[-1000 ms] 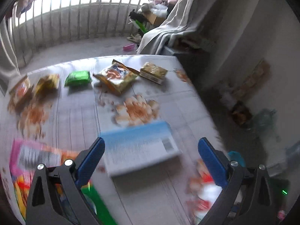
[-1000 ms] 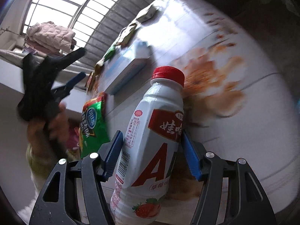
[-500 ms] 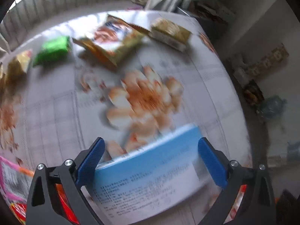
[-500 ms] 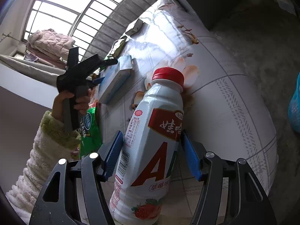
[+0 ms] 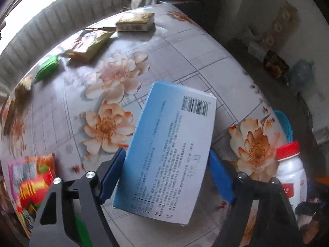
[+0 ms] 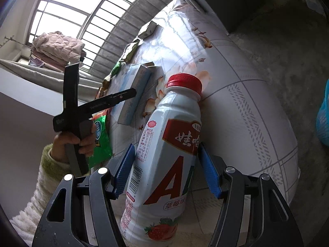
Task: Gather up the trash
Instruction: 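Lift the milk bottle with the right tool while the left tool holds the box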
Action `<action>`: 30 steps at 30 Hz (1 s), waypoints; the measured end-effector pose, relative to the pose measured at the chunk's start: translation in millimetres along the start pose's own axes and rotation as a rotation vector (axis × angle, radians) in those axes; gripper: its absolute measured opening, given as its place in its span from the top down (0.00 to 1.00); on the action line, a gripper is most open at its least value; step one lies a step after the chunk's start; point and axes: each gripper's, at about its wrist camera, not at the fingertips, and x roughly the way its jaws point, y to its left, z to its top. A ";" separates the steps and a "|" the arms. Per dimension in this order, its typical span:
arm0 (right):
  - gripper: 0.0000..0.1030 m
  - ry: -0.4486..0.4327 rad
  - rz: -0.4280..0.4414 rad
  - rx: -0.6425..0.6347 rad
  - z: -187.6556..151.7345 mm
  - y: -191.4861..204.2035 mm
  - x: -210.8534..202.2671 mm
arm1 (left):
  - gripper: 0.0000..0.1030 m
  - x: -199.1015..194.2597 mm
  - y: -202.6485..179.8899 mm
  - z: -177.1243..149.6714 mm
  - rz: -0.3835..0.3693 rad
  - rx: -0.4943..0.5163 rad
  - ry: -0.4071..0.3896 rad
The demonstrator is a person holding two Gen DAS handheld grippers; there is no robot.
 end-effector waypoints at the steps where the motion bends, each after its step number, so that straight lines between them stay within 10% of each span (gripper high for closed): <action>1: 0.42 0.003 0.000 -0.003 -0.1 0.2 -0.1 | 0.25 -3.7 -1.5 -6.4 -0.015 -0.016 -0.017; 16: 0.42 0.044 -0.037 -0.057 -17.2 6.1 -7.2 | 0.24 -64.9 -38.4 -166.3 -0.015 -0.203 -0.129; 30: 0.33 0.090 -0.050 0.061 -12.0 3.3 6.8 | 0.19 -53.1 -37.6 -162.5 -0.031 -0.222 -0.141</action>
